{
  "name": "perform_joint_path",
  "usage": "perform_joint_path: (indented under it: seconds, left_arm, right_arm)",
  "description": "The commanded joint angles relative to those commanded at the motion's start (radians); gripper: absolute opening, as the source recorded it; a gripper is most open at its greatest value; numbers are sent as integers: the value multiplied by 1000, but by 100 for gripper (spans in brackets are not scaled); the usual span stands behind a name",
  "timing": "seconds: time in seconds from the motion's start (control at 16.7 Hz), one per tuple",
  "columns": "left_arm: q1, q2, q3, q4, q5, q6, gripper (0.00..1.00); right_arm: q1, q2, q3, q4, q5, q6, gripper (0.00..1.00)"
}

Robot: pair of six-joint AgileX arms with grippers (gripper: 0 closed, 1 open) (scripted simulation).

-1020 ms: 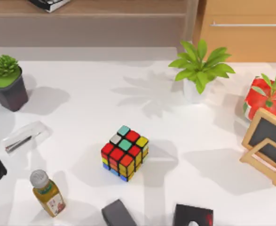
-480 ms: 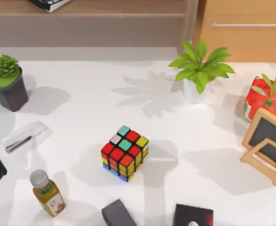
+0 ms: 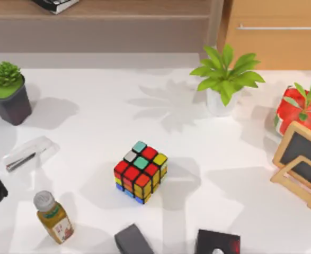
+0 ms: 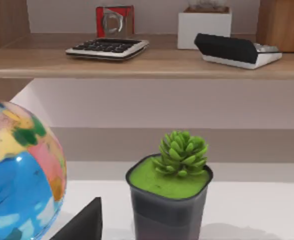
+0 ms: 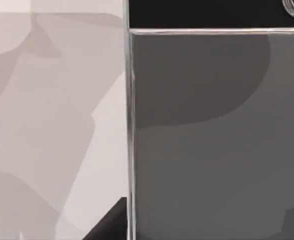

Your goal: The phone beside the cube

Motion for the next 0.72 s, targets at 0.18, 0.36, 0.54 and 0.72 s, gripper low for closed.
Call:
perform_joint_path:
  seconds: [0.18, 0.36, 0.54, 0.72]
  left_arm:
    - [0, 0, 0, 0, 0, 0, 100]
    - [0, 0, 0, 0, 0, 0, 100]
    - [0, 0, 0, 0, 0, 0, 100]
    - [0, 0, 0, 0, 0, 0, 100]
  right_arm:
    - [125, -49, 57, -28, -34, 184, 0]
    - [272, -83, 115, -58, -63, 379, 0]
    - [430, -94, 171, -90, -85, 569, 0]
    - [589, -84, 217, -119, -93, 739, 0]
